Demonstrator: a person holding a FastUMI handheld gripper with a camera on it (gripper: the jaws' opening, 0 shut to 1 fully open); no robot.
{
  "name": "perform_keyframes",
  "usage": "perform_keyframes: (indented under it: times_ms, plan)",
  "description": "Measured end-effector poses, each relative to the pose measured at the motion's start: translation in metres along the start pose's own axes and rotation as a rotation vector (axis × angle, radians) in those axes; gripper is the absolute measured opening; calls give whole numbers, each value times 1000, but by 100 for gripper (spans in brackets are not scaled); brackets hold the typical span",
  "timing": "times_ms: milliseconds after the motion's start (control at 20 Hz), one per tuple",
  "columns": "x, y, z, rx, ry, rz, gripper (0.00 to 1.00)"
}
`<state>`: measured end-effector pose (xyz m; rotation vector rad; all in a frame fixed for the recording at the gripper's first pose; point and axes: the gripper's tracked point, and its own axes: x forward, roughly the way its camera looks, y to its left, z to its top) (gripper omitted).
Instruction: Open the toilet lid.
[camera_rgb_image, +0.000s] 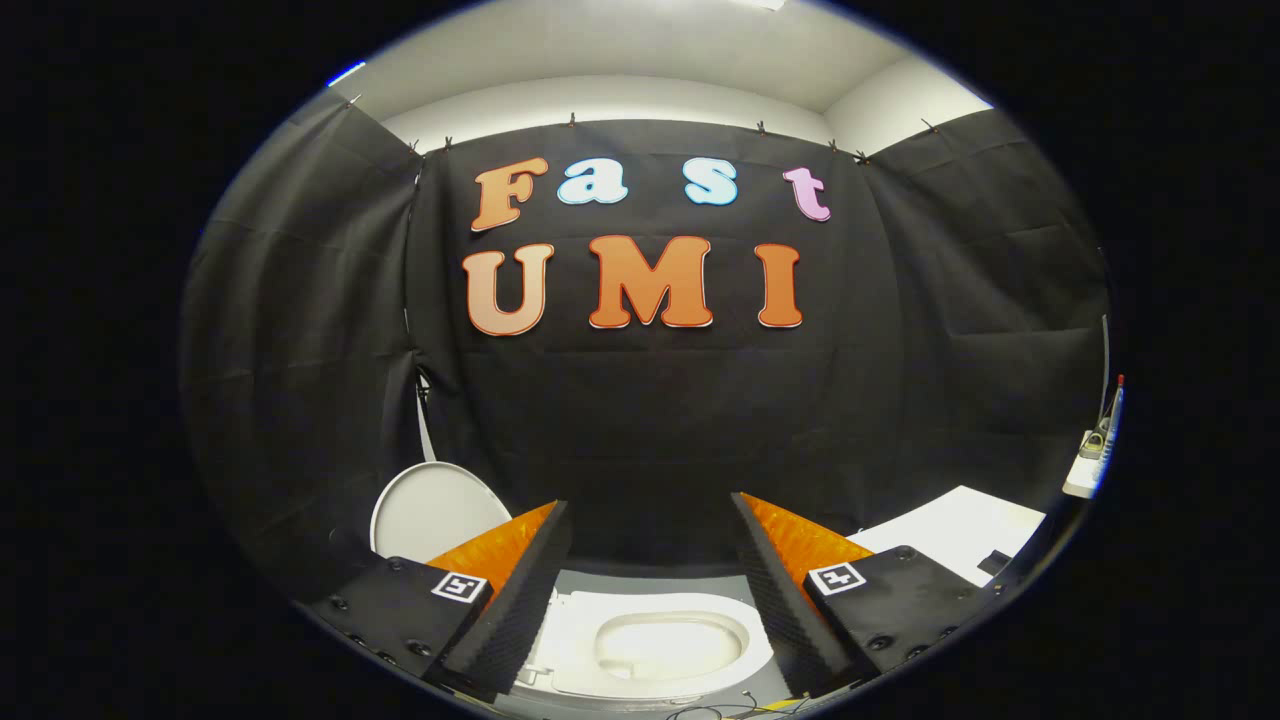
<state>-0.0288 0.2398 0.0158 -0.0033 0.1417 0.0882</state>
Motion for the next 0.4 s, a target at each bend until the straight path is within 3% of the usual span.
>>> perform_keyframes:
  times_ms: [400]
  plan:
    - [5, 2, 0, -4, -5, -17, 100]
